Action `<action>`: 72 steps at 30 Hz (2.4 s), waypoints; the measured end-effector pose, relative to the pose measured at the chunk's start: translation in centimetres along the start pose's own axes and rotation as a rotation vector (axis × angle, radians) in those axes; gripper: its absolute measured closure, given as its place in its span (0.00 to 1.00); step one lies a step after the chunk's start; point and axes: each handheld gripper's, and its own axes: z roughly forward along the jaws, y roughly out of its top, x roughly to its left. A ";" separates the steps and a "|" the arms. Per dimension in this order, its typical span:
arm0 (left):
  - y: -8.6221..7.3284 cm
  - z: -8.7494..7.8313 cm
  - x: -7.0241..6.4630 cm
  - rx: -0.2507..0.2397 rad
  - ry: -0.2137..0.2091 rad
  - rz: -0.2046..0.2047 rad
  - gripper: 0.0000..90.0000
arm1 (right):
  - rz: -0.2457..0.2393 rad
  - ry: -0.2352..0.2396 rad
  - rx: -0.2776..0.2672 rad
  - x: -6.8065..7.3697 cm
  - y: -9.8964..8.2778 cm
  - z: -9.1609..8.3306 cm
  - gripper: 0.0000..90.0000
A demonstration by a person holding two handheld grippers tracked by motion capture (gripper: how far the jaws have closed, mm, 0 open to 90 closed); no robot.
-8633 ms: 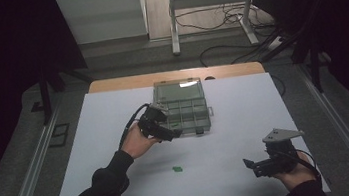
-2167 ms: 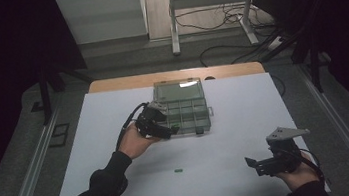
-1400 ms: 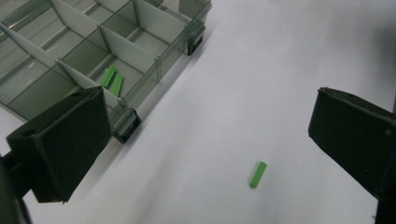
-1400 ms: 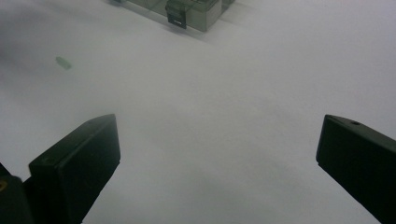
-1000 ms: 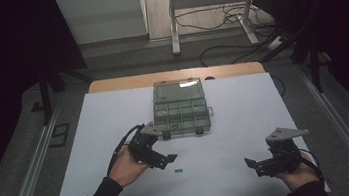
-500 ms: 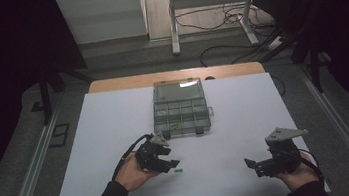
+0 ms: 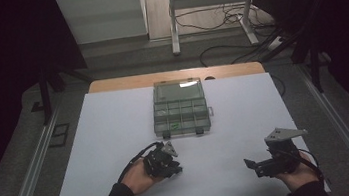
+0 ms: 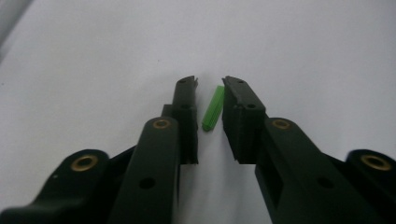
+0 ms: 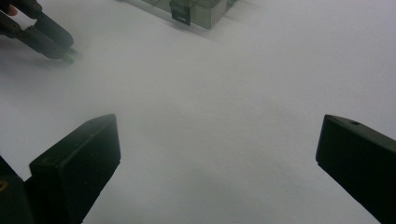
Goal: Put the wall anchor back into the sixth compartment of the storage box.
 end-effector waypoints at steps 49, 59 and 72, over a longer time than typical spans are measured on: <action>2.5 -4.5 3.0 -0.163 0.009 -0.117 0.94 | 0.002 0.005 0.007 -0.1 0.0 0.1 0.00; 3.3 -5.6 4.9 -0.183 0.036 -0.148 0.94 | 0.002 0.004 0.007 -0.1 0.0 0.0 0.00; 5.3 -6.1 7.3 -0.193 0.082 -0.175 0.94 | 0.002 0.005 0.008 0.0 0.0 0.1 0.00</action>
